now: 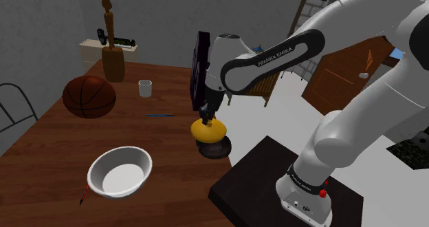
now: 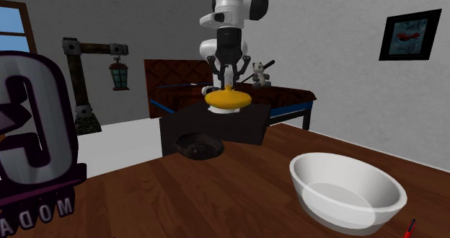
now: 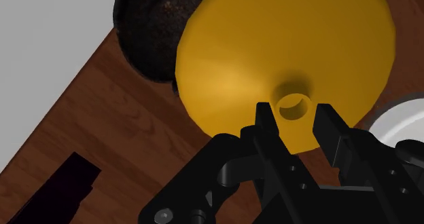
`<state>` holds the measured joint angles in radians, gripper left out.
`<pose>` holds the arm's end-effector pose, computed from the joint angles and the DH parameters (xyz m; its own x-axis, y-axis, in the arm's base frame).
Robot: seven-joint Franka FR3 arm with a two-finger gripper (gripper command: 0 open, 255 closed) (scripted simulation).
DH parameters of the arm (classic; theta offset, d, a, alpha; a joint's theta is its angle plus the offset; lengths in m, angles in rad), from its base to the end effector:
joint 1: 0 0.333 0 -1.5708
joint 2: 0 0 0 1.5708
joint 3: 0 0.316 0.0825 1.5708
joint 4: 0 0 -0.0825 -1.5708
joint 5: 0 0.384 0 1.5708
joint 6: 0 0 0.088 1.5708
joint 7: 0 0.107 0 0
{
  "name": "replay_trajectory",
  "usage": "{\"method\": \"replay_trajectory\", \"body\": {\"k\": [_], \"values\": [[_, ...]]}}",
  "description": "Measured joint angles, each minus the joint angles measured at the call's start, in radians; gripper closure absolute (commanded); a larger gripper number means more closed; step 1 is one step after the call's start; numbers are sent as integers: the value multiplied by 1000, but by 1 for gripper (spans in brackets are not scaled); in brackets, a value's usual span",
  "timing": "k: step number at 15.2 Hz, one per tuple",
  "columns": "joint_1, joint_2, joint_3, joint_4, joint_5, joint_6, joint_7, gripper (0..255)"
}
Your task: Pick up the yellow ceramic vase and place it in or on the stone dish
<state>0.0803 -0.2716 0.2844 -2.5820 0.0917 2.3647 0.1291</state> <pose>0.4003 0.1513 0.3551 0.9856 0.1626 0.0471 0.1627 -0.9867 0.0021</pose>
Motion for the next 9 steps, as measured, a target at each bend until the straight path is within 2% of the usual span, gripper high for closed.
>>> {"method": "replay_trajectory", "body": {"k": [9], "values": [[-98, -62, -163, -19, -35, -49, -232, 255]]}}
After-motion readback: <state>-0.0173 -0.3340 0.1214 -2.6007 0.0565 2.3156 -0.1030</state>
